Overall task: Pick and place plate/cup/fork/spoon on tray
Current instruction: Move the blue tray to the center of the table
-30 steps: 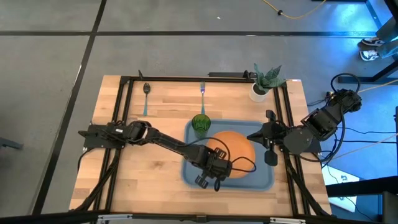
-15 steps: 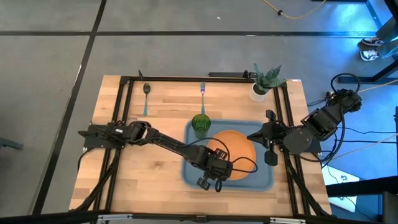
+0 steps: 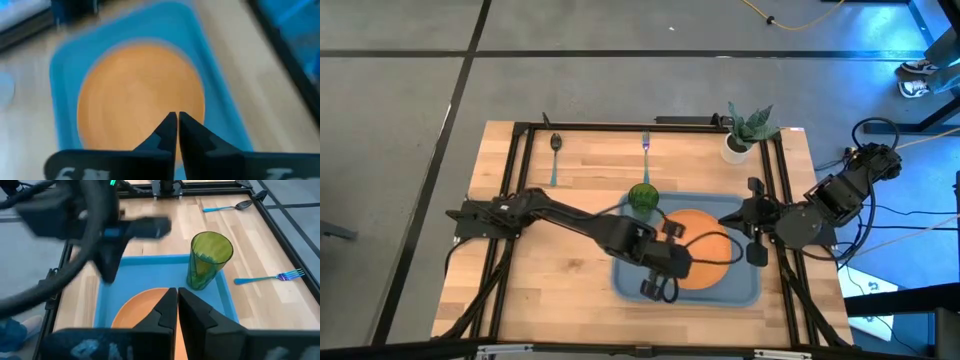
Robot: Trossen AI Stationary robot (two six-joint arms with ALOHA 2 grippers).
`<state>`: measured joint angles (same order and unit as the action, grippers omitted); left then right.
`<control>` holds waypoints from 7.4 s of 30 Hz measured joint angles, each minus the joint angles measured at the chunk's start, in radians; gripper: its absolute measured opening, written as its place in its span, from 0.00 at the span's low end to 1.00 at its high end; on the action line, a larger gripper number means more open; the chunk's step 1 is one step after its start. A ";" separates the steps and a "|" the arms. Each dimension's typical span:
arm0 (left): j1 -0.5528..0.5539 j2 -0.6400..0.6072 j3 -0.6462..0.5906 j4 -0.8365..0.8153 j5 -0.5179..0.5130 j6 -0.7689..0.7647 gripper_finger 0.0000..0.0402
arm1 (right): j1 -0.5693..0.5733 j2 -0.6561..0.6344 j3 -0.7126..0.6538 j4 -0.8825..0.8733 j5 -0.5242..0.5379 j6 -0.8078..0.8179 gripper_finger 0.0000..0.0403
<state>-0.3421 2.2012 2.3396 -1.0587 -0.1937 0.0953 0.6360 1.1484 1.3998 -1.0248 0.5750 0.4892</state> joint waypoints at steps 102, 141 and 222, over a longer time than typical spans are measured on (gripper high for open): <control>0.835 -0.743 -1.221 -0.233 -0.047 -0.819 0.14 | -0.246 0.019 -0.482 -0.365 -0.694 0.835 0.05; 0.820 -0.743 -1.221 -0.231 -0.003 -0.818 0.14 | -0.020 0.030 -0.673 0.094 -0.913 1.122 0.05; 0.819 -0.743 -1.220 -0.230 -0.005 -0.790 0.14 | -0.125 0.361 -0.718 0.303 -0.410 0.978 0.05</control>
<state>0.4770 1.4582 1.1198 -1.2888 -0.1986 -0.6947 0.5114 1.5093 0.6823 -0.7214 0.1649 1.4668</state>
